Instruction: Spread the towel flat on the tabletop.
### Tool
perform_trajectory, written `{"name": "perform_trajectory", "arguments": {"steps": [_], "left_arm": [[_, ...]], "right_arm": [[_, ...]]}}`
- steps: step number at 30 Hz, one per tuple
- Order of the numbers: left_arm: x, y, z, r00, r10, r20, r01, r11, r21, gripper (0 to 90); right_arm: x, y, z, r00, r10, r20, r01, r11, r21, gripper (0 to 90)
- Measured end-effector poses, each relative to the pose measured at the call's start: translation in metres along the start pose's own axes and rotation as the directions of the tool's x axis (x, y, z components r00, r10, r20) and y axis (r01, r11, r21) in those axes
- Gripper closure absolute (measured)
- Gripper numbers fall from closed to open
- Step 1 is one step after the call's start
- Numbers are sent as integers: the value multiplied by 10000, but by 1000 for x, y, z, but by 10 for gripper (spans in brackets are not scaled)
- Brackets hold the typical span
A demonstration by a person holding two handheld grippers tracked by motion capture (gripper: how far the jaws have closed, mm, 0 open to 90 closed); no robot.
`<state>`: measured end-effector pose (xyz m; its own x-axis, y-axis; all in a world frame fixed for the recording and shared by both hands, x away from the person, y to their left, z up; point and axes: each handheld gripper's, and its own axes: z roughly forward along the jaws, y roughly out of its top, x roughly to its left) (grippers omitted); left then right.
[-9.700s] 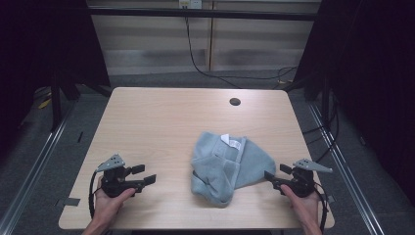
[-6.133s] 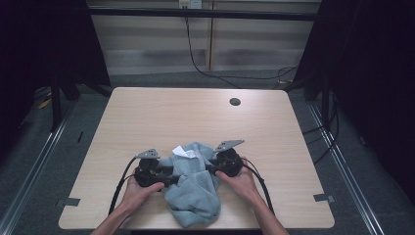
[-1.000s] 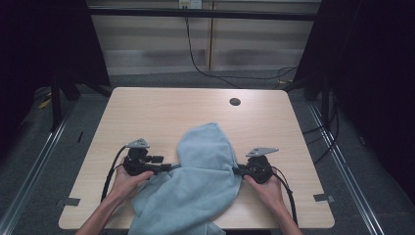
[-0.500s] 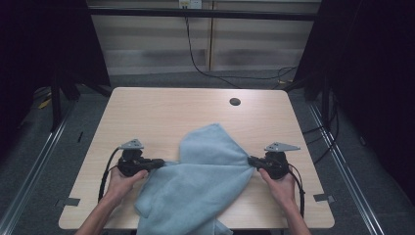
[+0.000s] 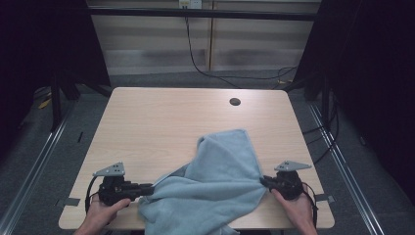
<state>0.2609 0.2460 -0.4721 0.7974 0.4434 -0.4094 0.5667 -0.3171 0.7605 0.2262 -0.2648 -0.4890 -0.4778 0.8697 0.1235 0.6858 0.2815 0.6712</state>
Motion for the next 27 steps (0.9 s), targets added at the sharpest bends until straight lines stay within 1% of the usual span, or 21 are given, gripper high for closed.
{"name": "perform_trajectory", "arguments": {"steps": [1, 2, 3, 4, 5, 8, 12, 13, 14, 15, 17, 18, 19, 20, 21, 22, 23, 24, 25, 26, 27], "left_arm": [[3, 3, 0, 9998, -134, -132, 133, 9999, -97, 735], [6, 8, 1, 9996, -214, -194, 209, 9995, -215, 650], [8, 13, 2, 9995, -186, -239, 179, 9995, -273, 650], [12, 23, 6, 9989, -210, -419, 195, 9991, -366, 622], [16, 29, 9, 9987, -197, -475, 178, 9990, -407, 585], [25, 59, 32, 9992, -150, -364, 132, 9987, -493, 547], [31, 83, 65, 9986, -233, -478, 224, 9996, -193, 504], [34, 89, 83, 9969, -40, -790, 82, 9986, 531, 494], [34, 89, 83, 9969, -40, -790, 82, 9986, 531, 494], [35, 88, 91, 9966, 9, -829, 56, 9969, 787, 494], [38, 85, 105, 9955, -20, -952, 149, 9908, 1343, 478], [39, 82, 110, 9955, 25, -947, 121, 9881, 1532, 478], [39, 79, 115, 9965, 7, -835, 143, 9838, 1789, 474], [35, 75, 122, 9933, 80, -1154, 143, 9814, 1912, 473], [35, 75, 122, 9933, 80, -1154, 143, 9814, 1912, 470], [33, 74, 125, 9925, 329, -1177, -73, 9775, 2109, 470], [30, 72, 127, 9913, 517, -1211, -227, 9731, 2294, 502], [30, 71, 127, 9915, 572, -1168, -274, 9698, 2423, 502], [30, 69, 126, 9930, 510, -1068, -249, 9722, 2328, 543], [32, 66, 124, 9950, 496, -867, -276, 9709, 2378, 698], [32, 66, 124, 9950, 496, -867, -276, 9709, 2378, 748]], "right_arm": [[2, -4, -1, 10000, -74, -22, 74, 9999, 108, 789], [3, -4, -5, 10000, -72, 20, 72, 10000, -7, 732], [3, -4, -5, 10000, -72, 20, 72, 10000, -7, 732], [2, -3, -7, 10000, -46, -47, 45, 9997, -229, 714], [-3, 5, -12, 9999, 133, -55, -138, 9963, -842, 672], [-9, 15, -10, 9997, 215, -140, -229, 9936, -1109, 657], [-15, 37, 5, 9986, 269, -458, -332, 9893, -1424, 615], [-14, 46, 14, 9972, 202, -717, -311, 9875, -1544, 591], [-13, 50, 18, 9967, 174, -790, -293, 9878, -1532, 580], [-13, 50, 18, 9967, 174, -790, -293, 9878, -1532, 580], [-5, 60, 33, 9931, -170, -1164, 5, 9901, -1403, 539], [-5, 60, 33, 9931, -170, -1164, 5, 9901, -1403, 539], [2, 68, 44, 9905, -419, -1308, 266, 9928, -1170, 521], [4, 70, 48, 9892, -495, -1379, 340, 9931, -1126, 515], [7, 74, 52, 9879, -556, -1449, 398, 9932, -1093, 511], [7, 74, 52, 9879, -556, -1449, 398, 9932, -1093, 511], [11, 82, 64, 9869, -654, -1476, 510, 9937, -993, 490], [11, 82, 64, 9869, -654, -1476, 510, 9937, -993, 490], [13, 85, 68, 9862, -682, -1509, 553, 9946, -881, 485], [15, 92, 79, 9857, -801, -1485, 692, 9946, -775, 475], [15, 92, 79, 9857, -801, -1485, 692, 9946, -775, 475]]}}
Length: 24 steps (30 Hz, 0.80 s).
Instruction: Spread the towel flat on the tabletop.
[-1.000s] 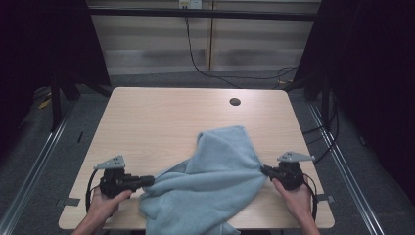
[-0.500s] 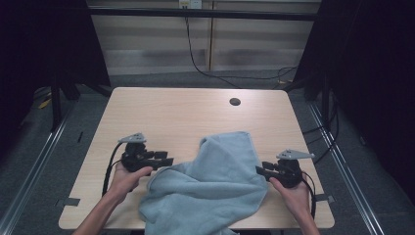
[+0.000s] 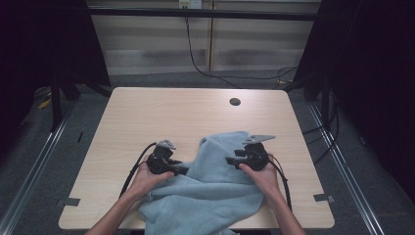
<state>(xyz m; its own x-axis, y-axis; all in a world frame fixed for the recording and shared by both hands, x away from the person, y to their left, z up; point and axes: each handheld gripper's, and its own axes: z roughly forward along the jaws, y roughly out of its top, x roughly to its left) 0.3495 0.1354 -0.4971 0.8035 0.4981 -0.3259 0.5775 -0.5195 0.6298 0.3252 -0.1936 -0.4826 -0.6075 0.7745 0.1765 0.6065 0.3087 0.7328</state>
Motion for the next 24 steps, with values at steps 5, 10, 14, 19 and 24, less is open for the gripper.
{"name": "perform_trajectory", "arguments": {"steps": [5, 10, 14, 19, 24], "left_arm": [[4, -5, -15, 9995, -232, 212, 248, 9966, -781, 866], [11, -1, -52, 9969, -775, 106, 775, 9597, -2701, 872], [12, 2, -85, 9951, -985, -69, 872, 9102, -4050, 874], [2, 1, -106, 9951, -914, -380, 647, 8912, -4490, 873], [5, -35, -87, 9895, -1311, -611, 1064, 9458, -3067, 835]], "right_arm": [[3, 11, 22, 9998, -154, -123, 158, 9992, 367, 749], [-1, 30, 4, 9996, -6, 298, 22, 9986, -521, 855], [-10, 51, -26, 9969, 80, 786, 34, 9895, -1446, 858], [-3, 59, -43, 9981, -166, 596, 269, 9840, -1762, 840], [11, 23, -20, 9981, -578, 192, 582, 9980, -227, 587]]}}
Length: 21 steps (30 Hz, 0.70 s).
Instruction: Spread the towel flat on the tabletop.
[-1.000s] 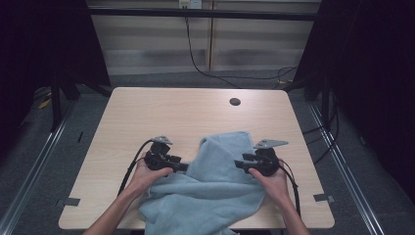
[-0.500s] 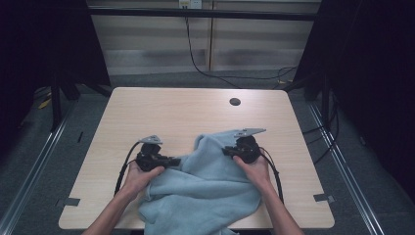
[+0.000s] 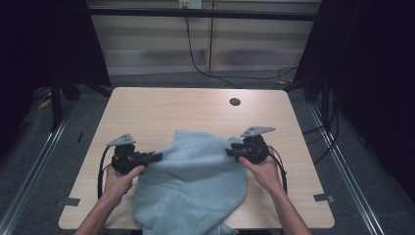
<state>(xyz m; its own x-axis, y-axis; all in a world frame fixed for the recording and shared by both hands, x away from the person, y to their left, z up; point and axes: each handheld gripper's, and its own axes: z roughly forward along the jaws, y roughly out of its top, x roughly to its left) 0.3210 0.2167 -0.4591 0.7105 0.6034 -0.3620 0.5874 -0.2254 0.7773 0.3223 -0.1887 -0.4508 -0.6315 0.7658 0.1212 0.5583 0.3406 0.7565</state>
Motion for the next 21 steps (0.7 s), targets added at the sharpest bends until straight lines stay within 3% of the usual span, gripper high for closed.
{"name": "perform_trajectory", "arguments": {"steps": [1, 4, 6, 8, 9, 10, 12, 13, 14, 15, 17, 19, 21], "left_arm": [[0, 0, 0, 10000, 0, 0, 0, 10000, 0, 835], [9, -12, 0, 9998, -163, -146, 173, 9970, 753, 827], [12, -16, -3, 9990, -20, -441, 62, 9956, 938, 805], [16, -22, -7, 9990, -245, -377, 281, 9949, 968, 803], [20, -27, -10, 9977, -269, -629, 339, 9930, 1128, 782], [20, -27, -10, 9977, -269, -629, 339, 9930, 1128, 768], [24, -28, -13, 9971, -522, -556, 566, 9952, 798, 735], [23, -22, -14, 9976, -486, -492, 504, 9981, 364, 686], [23, -22, -14, 9976, -486, -492, 504, 9981, 364, 659], [21, -12, -14, 9990, -163, -424, 161, 9999, -49, 623], [19, -6, -10, 9995, -76, -297, 71, 9998, -158, 590], [18, 0, -2, 9993, 173, -344, -184, 9993, -329, 557], [19, 5, 14, 9994, 339, -51, -341, 9990, -278, 549]], "right_arm": [[0, 0, 0, 10000, 0, 0, 0, 10000, 0, 587], [-2, -11, -3, 9993, 310, 231, -310, 9995, -29, 539], [-5, -18, -10, 9981, 529, 320, -523, 9984, -196, 506], [-6, -25, -18, 9967, 679, 443, -664, 9971, -363, 506], [-5, -35, -22, 9966, 792, 232, -787, 9967, -198, 519], [-5, -35, -22, 9966, 792, 232, -787, 9967, -198, 519], [-1, -45, -21, 9978, 668, 50, -668, 9976, 194, 545], [5, -54, -17, 9987, 515, 12, -515, 9972, 542, 552], [6, -58, -14, 9987, 518, -16, -515, 9966, 637, 548], [8, -61, -10, 9988, 479, -69, -472, 9963, 713, 534], [9, -62, -5, 9990, 436, -77, -427, 9954, 863, 519], [13, -62, 3, 9999, -14, 142, -1, 9947, 1032, 502], [15, -60, 8, 9986, -386, 358, 346, 9939, 1047, 521]]}}
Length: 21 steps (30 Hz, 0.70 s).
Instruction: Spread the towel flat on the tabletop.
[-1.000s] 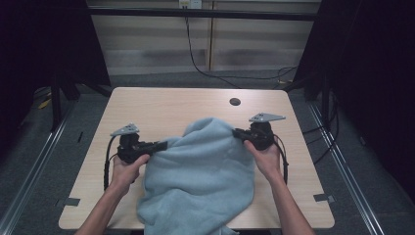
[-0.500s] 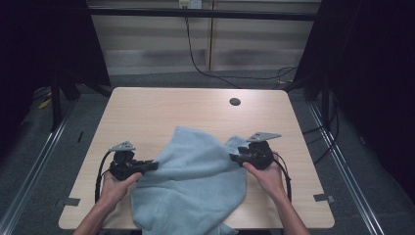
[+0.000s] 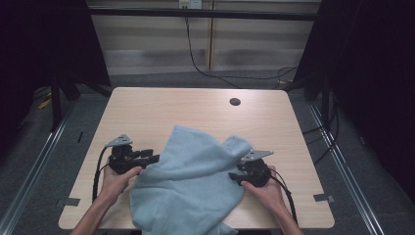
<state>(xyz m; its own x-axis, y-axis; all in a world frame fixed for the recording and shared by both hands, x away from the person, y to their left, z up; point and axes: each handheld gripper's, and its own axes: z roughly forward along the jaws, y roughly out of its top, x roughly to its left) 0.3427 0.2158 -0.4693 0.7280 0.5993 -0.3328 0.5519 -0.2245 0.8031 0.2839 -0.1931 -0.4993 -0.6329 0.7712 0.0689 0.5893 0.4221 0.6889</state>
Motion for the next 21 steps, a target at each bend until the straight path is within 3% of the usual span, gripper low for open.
{"name": "perform_trajectory", "arguments": {"steps": [2, 3, 4, 5, 7, 11, 12, 14, 17, 19, 21], "left_arm": [[0, 1, 16, 9992, 325, 229, -336, 9981, 522, 581], [-2, 0, 27, 9978, 663, -92, -649, 9922, 1065, 596], [0, -2, 35, 9971, 751, -144, -722, 9866, 1460, 604], [1, -4, 40, 9975, 680, -193, -639, 9842, 1649, 643], [6, -11, 46, 9949, 868, -520, -745, 9761, 2044, 644], [10, -12, 36, 9856, 1192, -1199, -902, 9705, 2236, 700], [12, -15, 30, 9877, 901, -1275, -623, 9763, 2073, 701], [13, -22, 20, 9871, 941, -1295, -672, 9779, 1978, 719], [9, -31, 5, 9834, 971, -1533, -646, 9768, 2040, 719], [7, -38, -2, 9841, 837, -1568, -526, 9797, 1933, 713], [6, -44, -10, 9891, 655, -1318, -406, 9821, 1838, 702]], "right_arm": [[1, 1, 2, 9998, -69, 208, 71, 9999, -108, 557], [1, 1, 3, 9996, -147, 254, 149, 9999, -79, 603], [2, 2, 3, 9998, -105, 180, 106, 9999, -69, 678], [1, 2, 2, 9999, -25, 98, 25, 10000, -16, 808], [1, 2, 1, 10000, 16, 53, -15, 10000, -31, 834], [-6, 2, -5, 9999, 131, 30, -132, 9998, 133, 856], [-9, 3, -8, 9998, 196, 103, -197, 9998, 76, 856], [-16, 7, -21, 9984, 555, 125, -548, 9971, -521, 856], [-14, 5, -26, 9986, 534, -15, -534, 9971, -542, 856], [-7, 0, -31, 9993, 372, -10, -372, 9986, -380, 855], [-2, -7, -36, 9992, 364, -176, -371, 9984, -427, 853]]}}
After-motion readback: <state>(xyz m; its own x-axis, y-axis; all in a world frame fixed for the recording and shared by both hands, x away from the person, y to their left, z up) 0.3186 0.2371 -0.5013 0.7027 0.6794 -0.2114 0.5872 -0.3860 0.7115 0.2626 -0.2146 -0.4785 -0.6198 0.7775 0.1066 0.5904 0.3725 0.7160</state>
